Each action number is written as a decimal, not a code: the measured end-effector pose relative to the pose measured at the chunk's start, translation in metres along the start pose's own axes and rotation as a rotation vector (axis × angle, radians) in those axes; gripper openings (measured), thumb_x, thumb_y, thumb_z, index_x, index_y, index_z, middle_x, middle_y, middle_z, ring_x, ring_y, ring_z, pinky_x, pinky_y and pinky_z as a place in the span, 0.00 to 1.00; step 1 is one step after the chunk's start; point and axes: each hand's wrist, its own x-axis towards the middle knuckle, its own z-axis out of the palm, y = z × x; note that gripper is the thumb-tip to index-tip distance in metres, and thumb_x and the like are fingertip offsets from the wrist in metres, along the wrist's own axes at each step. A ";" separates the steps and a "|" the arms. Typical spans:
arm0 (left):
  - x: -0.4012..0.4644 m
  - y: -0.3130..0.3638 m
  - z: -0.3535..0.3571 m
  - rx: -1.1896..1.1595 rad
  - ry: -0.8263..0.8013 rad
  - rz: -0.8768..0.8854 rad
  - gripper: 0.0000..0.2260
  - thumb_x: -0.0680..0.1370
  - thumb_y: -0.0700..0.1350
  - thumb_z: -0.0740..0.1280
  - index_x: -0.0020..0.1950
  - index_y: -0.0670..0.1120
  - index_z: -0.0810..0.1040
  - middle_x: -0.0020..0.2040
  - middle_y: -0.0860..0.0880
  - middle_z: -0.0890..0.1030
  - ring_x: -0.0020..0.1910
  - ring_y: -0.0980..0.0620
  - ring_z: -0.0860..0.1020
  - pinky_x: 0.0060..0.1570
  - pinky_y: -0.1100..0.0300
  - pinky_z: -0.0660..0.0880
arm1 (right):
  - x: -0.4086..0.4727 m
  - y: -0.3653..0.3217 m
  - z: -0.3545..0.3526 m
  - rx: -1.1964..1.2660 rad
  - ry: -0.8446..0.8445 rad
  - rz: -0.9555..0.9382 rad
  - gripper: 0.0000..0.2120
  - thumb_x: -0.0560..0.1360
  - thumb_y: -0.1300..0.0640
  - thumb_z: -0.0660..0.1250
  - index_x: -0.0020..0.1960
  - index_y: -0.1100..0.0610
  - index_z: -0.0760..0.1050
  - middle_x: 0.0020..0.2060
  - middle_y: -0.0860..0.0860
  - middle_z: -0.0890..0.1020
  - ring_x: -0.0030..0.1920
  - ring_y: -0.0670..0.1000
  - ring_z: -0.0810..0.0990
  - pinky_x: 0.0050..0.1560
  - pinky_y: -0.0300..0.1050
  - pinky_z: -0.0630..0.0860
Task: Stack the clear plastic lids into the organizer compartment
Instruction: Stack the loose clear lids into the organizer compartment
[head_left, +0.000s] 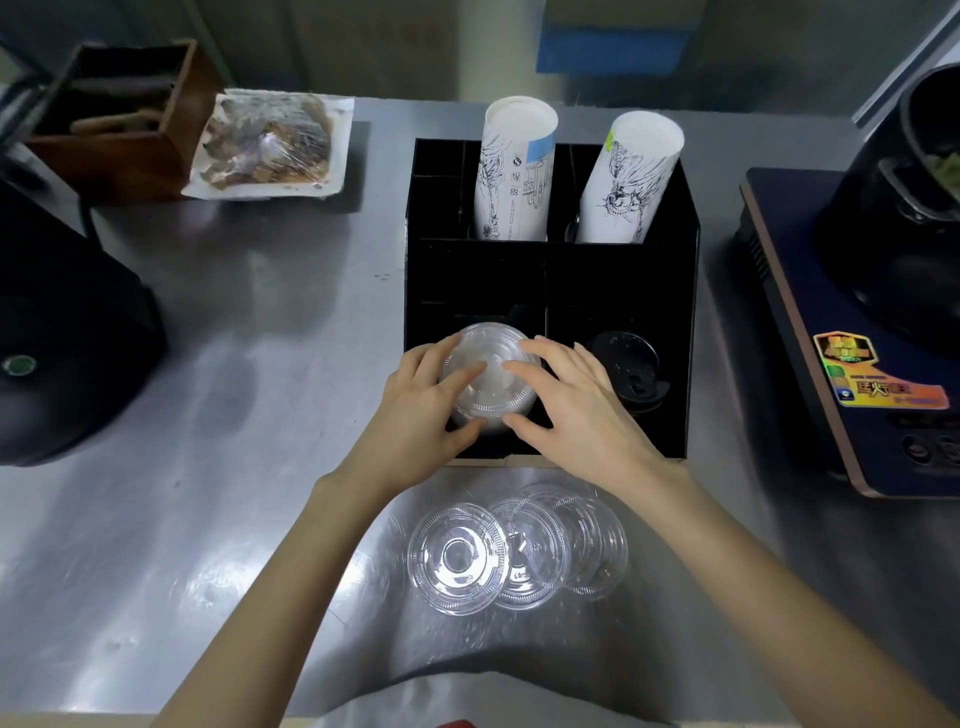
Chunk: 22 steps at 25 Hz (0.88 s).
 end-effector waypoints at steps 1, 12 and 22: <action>-0.001 0.001 0.001 -0.006 0.005 -0.010 0.26 0.68 0.55 0.58 0.59 0.41 0.74 0.62 0.34 0.72 0.57 0.32 0.70 0.53 0.39 0.69 | -0.001 0.001 0.001 -0.004 0.012 0.003 0.22 0.73 0.55 0.65 0.65 0.58 0.67 0.67 0.56 0.67 0.71 0.54 0.62 0.72 0.49 0.43; -0.012 0.009 0.012 -0.006 0.006 -0.021 0.27 0.68 0.49 0.63 0.65 0.40 0.67 0.69 0.34 0.64 0.69 0.36 0.59 0.62 0.40 0.61 | -0.012 -0.008 0.011 -0.036 0.051 0.026 0.22 0.73 0.55 0.64 0.65 0.58 0.66 0.67 0.56 0.69 0.69 0.53 0.64 0.72 0.53 0.53; -0.057 0.013 0.007 -0.107 0.095 -0.042 0.26 0.70 0.56 0.55 0.64 0.45 0.69 0.65 0.41 0.71 0.62 0.41 0.68 0.58 0.47 0.64 | -0.049 -0.019 0.026 0.078 0.046 -0.054 0.25 0.71 0.46 0.53 0.65 0.55 0.66 0.64 0.54 0.72 0.63 0.47 0.64 0.67 0.44 0.54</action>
